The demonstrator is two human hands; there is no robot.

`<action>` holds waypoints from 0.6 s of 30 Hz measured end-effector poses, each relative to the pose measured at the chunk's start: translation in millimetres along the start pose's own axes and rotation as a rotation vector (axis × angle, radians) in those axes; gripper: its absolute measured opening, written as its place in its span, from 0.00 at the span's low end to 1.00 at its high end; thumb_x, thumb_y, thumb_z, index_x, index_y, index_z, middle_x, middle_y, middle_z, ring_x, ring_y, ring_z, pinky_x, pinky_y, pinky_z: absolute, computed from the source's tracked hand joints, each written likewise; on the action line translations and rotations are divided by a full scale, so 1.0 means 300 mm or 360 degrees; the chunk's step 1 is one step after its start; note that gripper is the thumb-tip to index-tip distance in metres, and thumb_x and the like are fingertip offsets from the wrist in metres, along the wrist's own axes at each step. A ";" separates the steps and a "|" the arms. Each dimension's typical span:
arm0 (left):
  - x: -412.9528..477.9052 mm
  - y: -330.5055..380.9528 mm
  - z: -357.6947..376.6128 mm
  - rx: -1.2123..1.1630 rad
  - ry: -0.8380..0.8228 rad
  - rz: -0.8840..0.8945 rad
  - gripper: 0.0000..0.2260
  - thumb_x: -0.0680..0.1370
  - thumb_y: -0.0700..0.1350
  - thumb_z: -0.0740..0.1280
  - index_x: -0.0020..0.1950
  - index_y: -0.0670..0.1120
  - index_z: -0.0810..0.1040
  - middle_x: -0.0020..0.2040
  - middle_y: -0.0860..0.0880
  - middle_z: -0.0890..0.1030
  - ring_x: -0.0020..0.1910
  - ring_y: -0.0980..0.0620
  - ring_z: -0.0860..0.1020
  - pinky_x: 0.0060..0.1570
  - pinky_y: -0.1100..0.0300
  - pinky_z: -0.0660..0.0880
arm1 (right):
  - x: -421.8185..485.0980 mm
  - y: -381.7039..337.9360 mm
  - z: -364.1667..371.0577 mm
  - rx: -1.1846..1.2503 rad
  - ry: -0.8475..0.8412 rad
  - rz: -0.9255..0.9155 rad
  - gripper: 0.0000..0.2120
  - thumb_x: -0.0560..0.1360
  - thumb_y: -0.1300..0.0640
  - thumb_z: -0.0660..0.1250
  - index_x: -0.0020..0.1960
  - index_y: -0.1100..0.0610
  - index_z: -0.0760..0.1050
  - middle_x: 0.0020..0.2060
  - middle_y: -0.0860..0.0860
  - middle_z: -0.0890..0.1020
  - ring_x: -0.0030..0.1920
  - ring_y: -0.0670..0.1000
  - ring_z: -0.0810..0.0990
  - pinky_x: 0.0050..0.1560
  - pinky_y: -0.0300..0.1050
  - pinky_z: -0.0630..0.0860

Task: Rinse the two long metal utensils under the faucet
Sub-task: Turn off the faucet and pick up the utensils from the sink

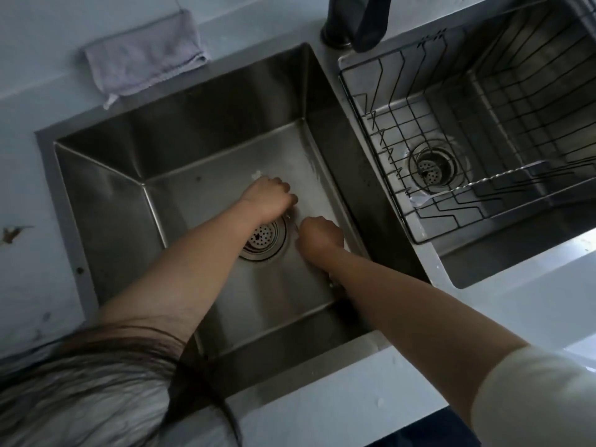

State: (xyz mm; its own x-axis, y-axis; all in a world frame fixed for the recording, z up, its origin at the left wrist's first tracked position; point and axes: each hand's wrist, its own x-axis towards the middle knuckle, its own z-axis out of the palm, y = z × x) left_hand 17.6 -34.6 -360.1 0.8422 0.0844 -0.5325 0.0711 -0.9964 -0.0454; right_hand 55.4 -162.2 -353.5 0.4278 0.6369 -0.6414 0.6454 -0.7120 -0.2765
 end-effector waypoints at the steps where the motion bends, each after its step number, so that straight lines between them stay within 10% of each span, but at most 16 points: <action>1: -0.025 -0.008 -0.023 -0.0008 0.0011 -0.0020 0.12 0.77 0.40 0.60 0.59 0.42 0.74 0.56 0.39 0.77 0.58 0.40 0.73 0.53 0.51 0.70 | -0.011 -0.009 -0.022 -0.0012 0.0010 -0.0024 0.13 0.78 0.60 0.57 0.59 0.62 0.74 0.59 0.59 0.77 0.58 0.59 0.77 0.52 0.45 0.73; 18: -0.284 0.026 -0.614 -0.0043 0.0393 -0.0385 0.06 0.74 0.36 0.62 0.49 0.43 0.76 0.49 0.43 0.79 0.50 0.42 0.76 0.46 0.46 0.76 | -0.268 0.050 -0.599 -0.0439 0.0372 -0.0487 0.11 0.76 0.58 0.58 0.52 0.60 0.76 0.45 0.56 0.79 0.44 0.56 0.77 0.39 0.44 0.69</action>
State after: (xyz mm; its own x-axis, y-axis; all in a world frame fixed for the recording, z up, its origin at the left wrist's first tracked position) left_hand 45.0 -49.6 -159.5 0.9029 0.3190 -0.2881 0.2960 -0.9475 -0.1212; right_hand 144.4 -171.0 -177.5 0.3025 0.8772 -0.3729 0.8945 -0.3964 -0.2068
